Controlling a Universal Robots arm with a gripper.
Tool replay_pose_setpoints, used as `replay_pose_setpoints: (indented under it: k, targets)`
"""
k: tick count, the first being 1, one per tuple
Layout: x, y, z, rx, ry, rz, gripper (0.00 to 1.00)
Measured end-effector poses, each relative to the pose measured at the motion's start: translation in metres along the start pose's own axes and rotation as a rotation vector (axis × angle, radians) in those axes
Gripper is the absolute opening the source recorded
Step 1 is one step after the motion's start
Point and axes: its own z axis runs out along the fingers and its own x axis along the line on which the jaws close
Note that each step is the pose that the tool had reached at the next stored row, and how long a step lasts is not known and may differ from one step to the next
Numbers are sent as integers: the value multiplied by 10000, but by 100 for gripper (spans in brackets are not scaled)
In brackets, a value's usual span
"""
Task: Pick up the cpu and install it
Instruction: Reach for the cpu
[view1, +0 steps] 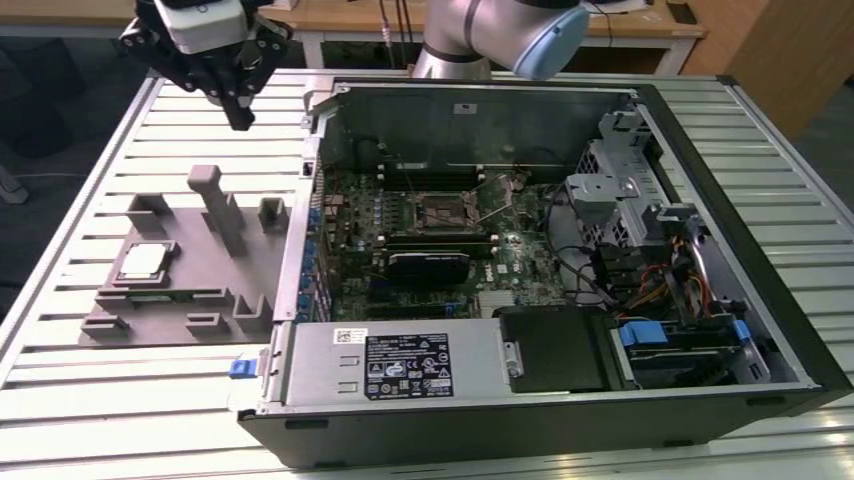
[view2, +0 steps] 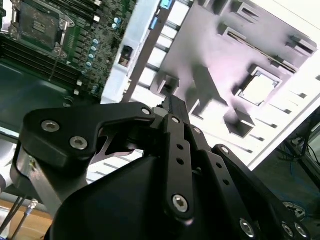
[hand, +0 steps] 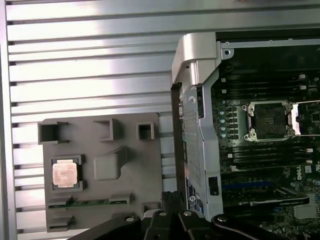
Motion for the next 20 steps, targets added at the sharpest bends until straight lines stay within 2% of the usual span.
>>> replay_pose_setpoints:
  k: [20]
  targets:
    - [547, -51, -13, 3, -7, 120, 11]
